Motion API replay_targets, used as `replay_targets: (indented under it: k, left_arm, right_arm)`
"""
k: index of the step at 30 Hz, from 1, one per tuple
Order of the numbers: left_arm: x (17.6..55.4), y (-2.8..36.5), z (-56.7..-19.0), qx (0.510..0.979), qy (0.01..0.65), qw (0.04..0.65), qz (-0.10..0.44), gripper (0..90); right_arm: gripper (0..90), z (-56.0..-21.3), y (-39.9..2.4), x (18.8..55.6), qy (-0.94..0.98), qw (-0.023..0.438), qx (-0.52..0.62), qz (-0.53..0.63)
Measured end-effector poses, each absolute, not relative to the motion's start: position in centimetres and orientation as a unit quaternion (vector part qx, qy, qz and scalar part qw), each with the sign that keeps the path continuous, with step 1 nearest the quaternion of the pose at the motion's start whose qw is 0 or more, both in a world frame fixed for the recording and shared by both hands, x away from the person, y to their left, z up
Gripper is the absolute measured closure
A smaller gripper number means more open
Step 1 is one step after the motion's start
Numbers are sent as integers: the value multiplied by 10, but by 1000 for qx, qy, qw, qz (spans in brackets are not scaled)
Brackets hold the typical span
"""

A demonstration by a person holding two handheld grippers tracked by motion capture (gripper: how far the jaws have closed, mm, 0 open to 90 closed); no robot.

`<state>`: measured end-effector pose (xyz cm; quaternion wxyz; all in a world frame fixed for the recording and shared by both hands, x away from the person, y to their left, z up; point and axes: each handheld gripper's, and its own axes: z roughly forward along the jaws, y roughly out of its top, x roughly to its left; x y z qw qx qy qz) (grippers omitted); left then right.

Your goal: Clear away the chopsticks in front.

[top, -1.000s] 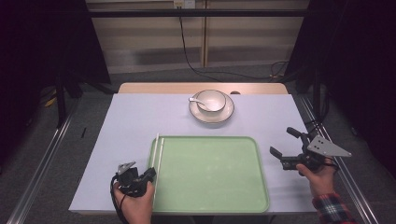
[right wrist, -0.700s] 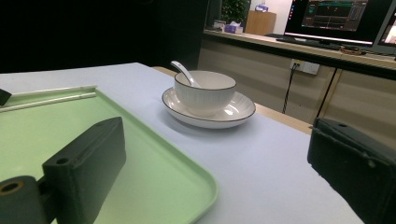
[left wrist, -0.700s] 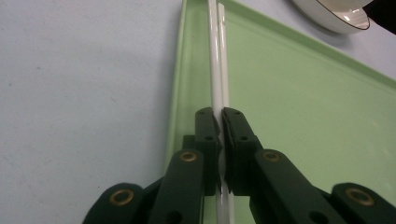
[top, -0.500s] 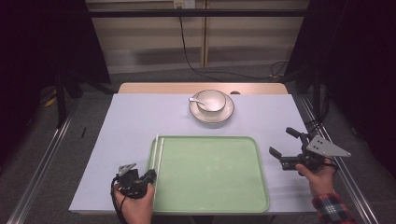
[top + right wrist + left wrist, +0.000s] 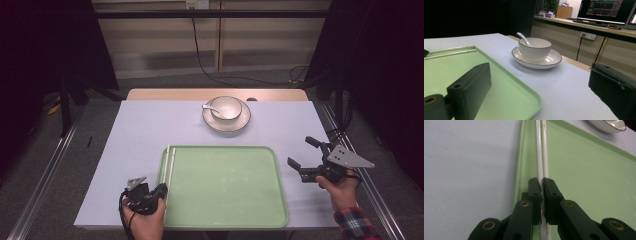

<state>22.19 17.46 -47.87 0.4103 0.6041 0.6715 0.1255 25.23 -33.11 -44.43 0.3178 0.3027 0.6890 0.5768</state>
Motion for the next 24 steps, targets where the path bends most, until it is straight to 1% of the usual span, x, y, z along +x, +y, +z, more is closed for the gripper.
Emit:
replay_targets:
  k: [10, 12, 24]
  left_arm:
    - [220, 174, -479, 609, 669, 408, 128, 856]
    - [220, 173, -479, 604, 671, 411, 124, 855]
    - [221, 171, -479, 607, 670, 405, 135, 848]
  right_arm:
    - [37, -444, -330, 252, 689, 316, 301, 578]
    - [37, -444, -330, 252, 690, 316, 302, 577]
    - [38, -444, -330, 253, 691, 316, 301, 576]
